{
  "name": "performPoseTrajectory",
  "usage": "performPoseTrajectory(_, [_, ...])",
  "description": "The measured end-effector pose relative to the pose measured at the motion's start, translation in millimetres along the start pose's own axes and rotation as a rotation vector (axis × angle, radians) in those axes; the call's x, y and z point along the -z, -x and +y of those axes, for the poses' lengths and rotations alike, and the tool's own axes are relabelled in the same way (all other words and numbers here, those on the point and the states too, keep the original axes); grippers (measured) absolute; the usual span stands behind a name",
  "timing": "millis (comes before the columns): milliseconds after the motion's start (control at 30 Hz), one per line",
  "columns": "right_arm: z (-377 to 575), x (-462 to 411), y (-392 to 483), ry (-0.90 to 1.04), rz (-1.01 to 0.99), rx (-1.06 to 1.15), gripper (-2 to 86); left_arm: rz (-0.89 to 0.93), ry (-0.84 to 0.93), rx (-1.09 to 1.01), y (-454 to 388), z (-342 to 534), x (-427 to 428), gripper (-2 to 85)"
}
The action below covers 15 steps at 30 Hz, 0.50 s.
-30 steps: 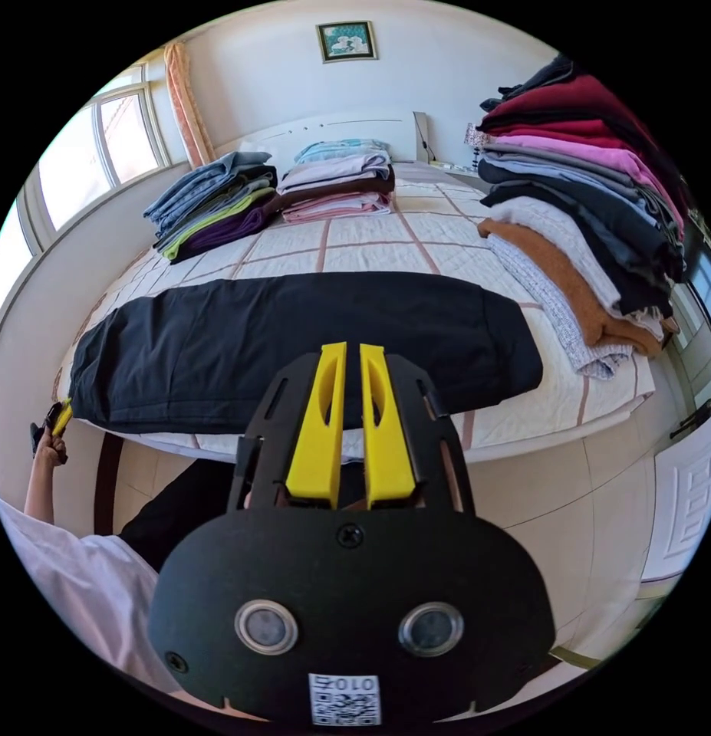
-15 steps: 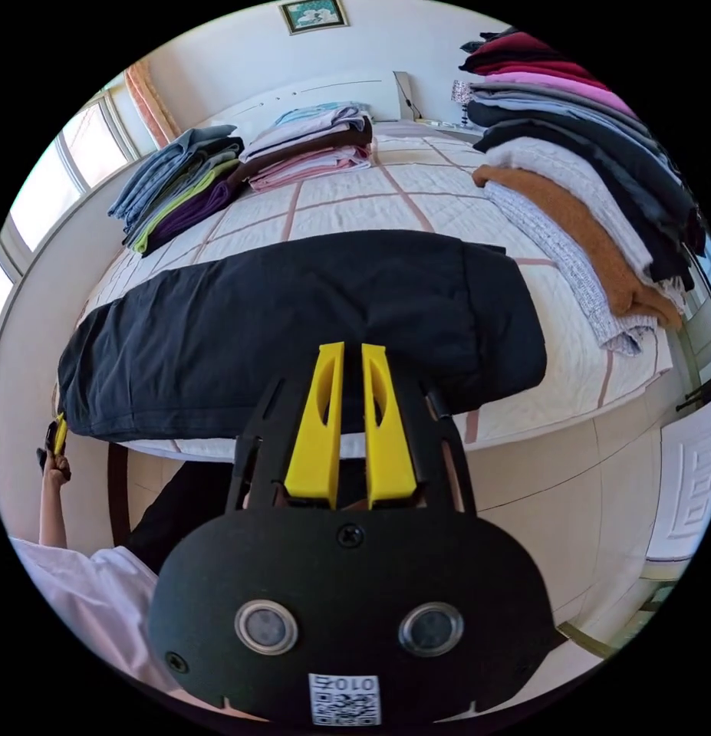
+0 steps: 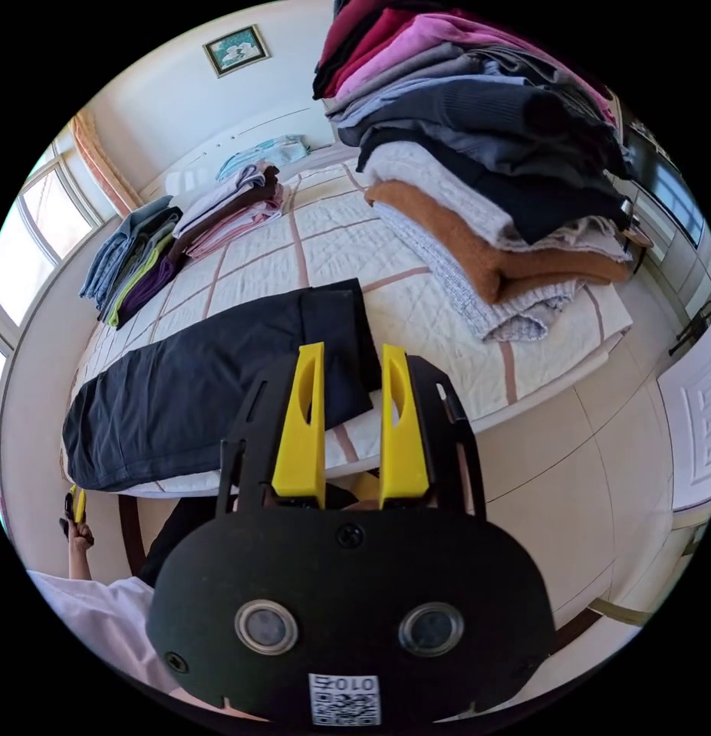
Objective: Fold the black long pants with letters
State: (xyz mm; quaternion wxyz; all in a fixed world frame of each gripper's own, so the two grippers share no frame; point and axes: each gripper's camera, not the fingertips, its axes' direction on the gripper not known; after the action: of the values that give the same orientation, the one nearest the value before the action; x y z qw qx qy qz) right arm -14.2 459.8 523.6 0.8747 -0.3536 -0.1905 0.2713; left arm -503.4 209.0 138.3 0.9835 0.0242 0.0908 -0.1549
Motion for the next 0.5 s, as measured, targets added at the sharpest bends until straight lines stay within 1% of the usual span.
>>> performPoseTrajectory(133, [-36,3,15,-0.036,-0.005,0.079,11.2,0.004,0.05,-0.046,-26,-5,-24,8.3])
performPoseTrajectory(200, [-55,-2,16,-0.014,0.005,0.092,10.8,-0.017,0.058,-0.06,-35,-5,-29,8.3])
performPoseTrajectory(333, [-88,-21,7,0.162,-0.086,0.085,6.1,0.0,0.047,-0.037,-38,1,-34,8.2])
performPoseTrajectory(400, [-94,-3,6,0.113,-0.087,0.098,5.3,-0.009,0.054,-0.036,-39,4,-34,8.0])
performPoseTrajectory(467, [-98,26,4,-0.004,-0.109,0.112,5.1,-0.029,0.068,-0.039,-41,5,-35,7.9])
performPoseTrajectory(500, [-100,30,2,-0.026,-0.112,0.115,5.1,-0.034,0.077,-0.039,-41,5,-37,7.8])
